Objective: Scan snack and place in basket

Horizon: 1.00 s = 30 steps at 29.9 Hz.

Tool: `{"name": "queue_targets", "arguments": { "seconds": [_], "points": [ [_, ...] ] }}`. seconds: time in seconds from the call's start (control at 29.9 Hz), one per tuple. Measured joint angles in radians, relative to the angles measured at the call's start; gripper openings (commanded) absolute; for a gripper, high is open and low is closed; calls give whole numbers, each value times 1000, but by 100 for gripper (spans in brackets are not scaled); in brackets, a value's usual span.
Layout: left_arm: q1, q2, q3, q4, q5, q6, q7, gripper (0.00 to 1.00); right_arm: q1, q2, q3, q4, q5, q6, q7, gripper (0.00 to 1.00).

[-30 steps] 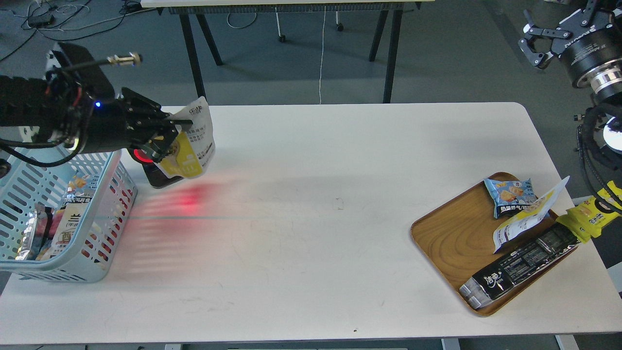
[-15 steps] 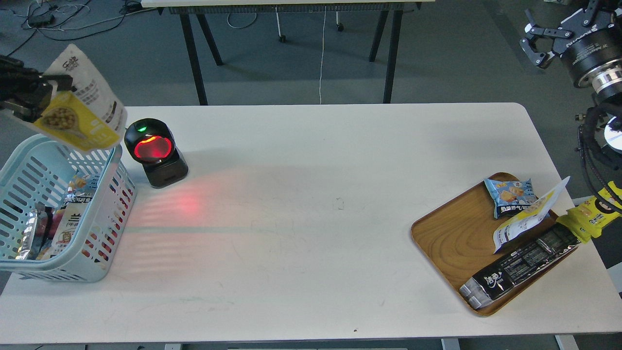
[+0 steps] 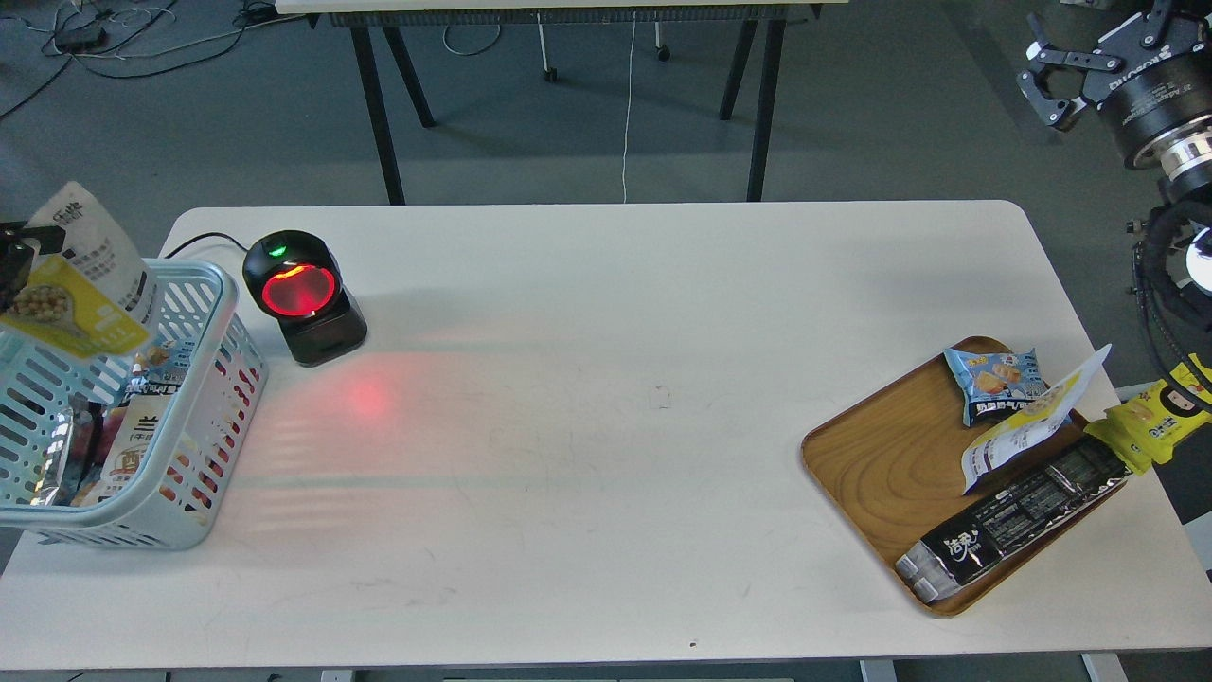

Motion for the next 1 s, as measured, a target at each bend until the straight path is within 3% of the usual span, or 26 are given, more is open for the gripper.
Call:
{"name": "queue_targets", "arguments": {
  "seconds": [0.07, 0.23, 0.37, 0.63, 0.77, 0.9, 1.0],
  "points": [
    [-1, 0, -3, -3, -10, 24, 0, 68, 0, -1, 0, 0, 0, 2, 0, 99],
    [-14, -10, -11, -4, -199, 92, 0, 99, 1, -3, 0, 0, 0, 3, 0, 99],
    [-35, -64, -38, -4, -492, 93, 0, 99, 18, -5, 1, -2, 0, 2, 0, 99],
    [-79, -287, -106, 73, -942, 44, 1, 100, 56, -24, 37, -12, 0, -15, -2, 99],
    [-82, -435, -161, 202, -1156, -59, 6, 99, 58, -17, 47, -34, 0, -17, -9, 99],
    [-83, -632, -238, 427, -1440, -206, 15, 99, 56, -4, 51, -78, 1, -18, -12, 99],
    [-85, -768, -271, 573, -1617, -255, 57, 99, 55, 9, 59, -92, 6, -17, -25, 99]
  ]
}}
